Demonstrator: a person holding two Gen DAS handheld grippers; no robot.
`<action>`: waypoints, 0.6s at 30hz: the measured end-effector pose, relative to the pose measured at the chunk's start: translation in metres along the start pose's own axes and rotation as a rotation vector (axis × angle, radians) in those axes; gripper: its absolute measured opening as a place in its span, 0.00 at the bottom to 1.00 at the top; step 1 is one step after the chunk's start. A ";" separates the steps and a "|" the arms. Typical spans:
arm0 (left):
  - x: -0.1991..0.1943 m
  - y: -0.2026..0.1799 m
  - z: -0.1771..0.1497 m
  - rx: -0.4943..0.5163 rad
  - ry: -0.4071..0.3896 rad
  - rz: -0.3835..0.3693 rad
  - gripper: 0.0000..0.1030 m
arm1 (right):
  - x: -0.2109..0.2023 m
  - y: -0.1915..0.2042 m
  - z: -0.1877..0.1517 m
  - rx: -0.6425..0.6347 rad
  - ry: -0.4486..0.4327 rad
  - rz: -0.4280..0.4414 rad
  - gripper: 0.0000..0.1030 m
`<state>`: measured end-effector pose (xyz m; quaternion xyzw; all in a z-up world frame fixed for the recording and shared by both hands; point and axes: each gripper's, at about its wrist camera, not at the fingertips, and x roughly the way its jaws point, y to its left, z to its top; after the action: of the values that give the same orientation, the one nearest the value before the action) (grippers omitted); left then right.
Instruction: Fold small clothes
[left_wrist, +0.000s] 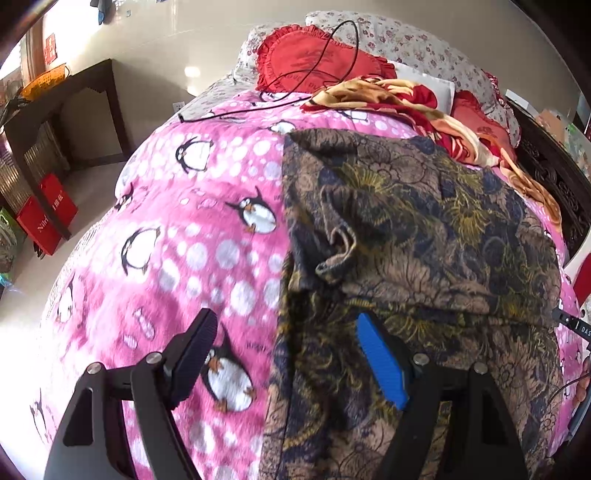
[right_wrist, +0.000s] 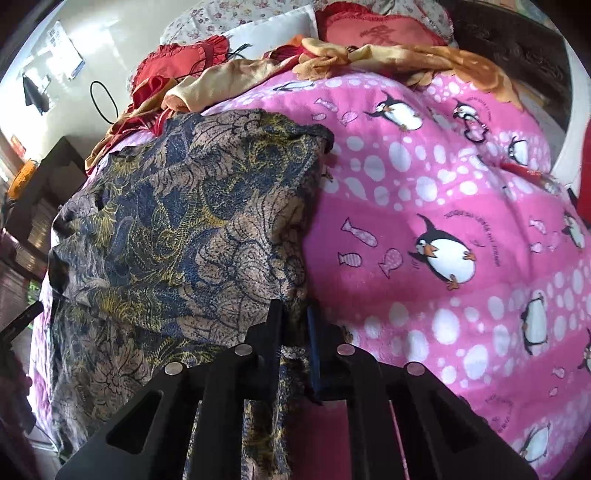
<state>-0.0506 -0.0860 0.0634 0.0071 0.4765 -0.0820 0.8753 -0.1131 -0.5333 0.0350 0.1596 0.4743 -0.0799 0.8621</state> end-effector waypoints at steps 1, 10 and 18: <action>0.001 0.001 -0.002 -0.004 0.005 0.003 0.79 | -0.001 0.001 -0.001 -0.007 -0.006 -0.014 0.06; 0.000 0.005 -0.011 -0.014 0.018 0.007 0.79 | 0.000 -0.008 -0.005 0.042 0.024 -0.021 0.09; -0.015 0.004 -0.021 -0.031 0.007 -0.019 0.79 | -0.054 -0.014 -0.029 0.021 0.010 0.001 0.28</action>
<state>-0.0752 -0.0779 0.0643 -0.0108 0.4808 -0.0829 0.8728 -0.1687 -0.5373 0.0631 0.1693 0.4776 -0.0835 0.8580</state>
